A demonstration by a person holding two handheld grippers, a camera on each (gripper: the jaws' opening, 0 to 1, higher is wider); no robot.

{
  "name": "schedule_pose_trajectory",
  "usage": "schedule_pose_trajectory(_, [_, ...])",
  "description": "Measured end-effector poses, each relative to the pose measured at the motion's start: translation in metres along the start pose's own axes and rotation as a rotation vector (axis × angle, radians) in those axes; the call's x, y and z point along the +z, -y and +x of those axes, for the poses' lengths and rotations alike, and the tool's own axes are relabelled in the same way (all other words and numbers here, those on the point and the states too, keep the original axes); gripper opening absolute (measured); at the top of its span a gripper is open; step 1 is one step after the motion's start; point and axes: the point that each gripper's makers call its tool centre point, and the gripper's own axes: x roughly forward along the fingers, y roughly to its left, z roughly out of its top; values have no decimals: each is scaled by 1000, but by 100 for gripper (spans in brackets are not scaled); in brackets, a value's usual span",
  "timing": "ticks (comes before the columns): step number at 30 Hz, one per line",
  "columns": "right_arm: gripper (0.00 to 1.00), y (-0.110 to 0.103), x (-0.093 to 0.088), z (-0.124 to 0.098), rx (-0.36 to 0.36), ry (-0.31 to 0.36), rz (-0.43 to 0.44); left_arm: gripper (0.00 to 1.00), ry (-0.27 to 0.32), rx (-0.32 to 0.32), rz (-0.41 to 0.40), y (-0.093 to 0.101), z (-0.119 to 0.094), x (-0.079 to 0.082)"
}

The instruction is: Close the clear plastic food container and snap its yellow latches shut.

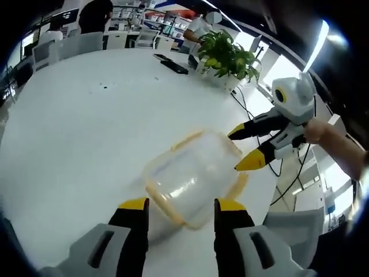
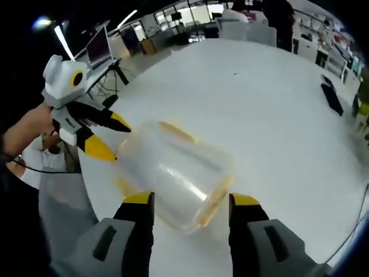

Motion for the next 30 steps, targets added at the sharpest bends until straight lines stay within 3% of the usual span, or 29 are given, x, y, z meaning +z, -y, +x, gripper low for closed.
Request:
schedule_pose_trajectory(3, [47, 0, 1, -3, -7, -6, -77, 38, -1, 8, 31, 0, -3, 2])
schedule_pose_trajectory(12, [44, -2, 9, -8, 11, 19, -138, 37, -2, 5, 148, 8, -8, 11])
schedule_pose_trajectory(30, [37, -20, 53, -20, 127, 121, -348, 33, 25, -119, 405, 42, -5, 28])
